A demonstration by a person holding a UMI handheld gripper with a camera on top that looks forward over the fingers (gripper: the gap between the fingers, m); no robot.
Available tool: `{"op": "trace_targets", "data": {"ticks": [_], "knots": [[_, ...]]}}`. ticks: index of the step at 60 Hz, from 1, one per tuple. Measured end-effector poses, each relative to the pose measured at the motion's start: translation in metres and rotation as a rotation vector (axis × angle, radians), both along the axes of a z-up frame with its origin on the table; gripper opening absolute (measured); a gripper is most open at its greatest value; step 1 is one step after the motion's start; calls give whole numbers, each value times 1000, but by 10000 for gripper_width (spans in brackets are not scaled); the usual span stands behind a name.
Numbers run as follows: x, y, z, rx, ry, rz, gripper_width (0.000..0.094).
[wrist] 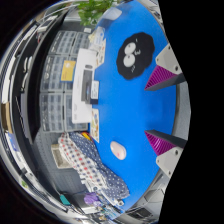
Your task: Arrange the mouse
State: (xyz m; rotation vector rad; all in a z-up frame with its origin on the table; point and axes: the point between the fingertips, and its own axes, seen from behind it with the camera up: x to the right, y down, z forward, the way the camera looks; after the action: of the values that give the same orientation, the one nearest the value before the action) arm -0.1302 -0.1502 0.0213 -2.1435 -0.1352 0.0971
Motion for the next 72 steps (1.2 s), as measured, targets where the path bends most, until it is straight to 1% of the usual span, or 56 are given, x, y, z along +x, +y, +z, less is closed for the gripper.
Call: {"op": "trace_targets", "data": {"ticks": [6,19,25,32,35,38,45,49,50,52,55,61,62,64,72], "knots": [[-54,8,-18,-25,18,25,780],[-141,51,-33,-55,20,69,791],[-162,79,-34,-53,-2,53,786],[-175,112,-34,-48,-5,13,788],[-178,124,-34,-48,-12,-1,774],[-180,134,-34,-48,-23,-14,743],[-185,150,-35,-57,-21,-42,624],[-185,154,-36,-72,-18,-58,526],[-184,154,-36,-75,-22,-65,479],[-184,155,-36,-83,-21,-70,476],[-184,156,-36,-88,-24,-68,447],[-184,154,-36,-92,-18,-68,370],[-184,154,-36,-91,-16,-67,345],[-184,154,-36,-93,-19,-58,329],[-185,154,-37,-99,-20,-36,326]]}}
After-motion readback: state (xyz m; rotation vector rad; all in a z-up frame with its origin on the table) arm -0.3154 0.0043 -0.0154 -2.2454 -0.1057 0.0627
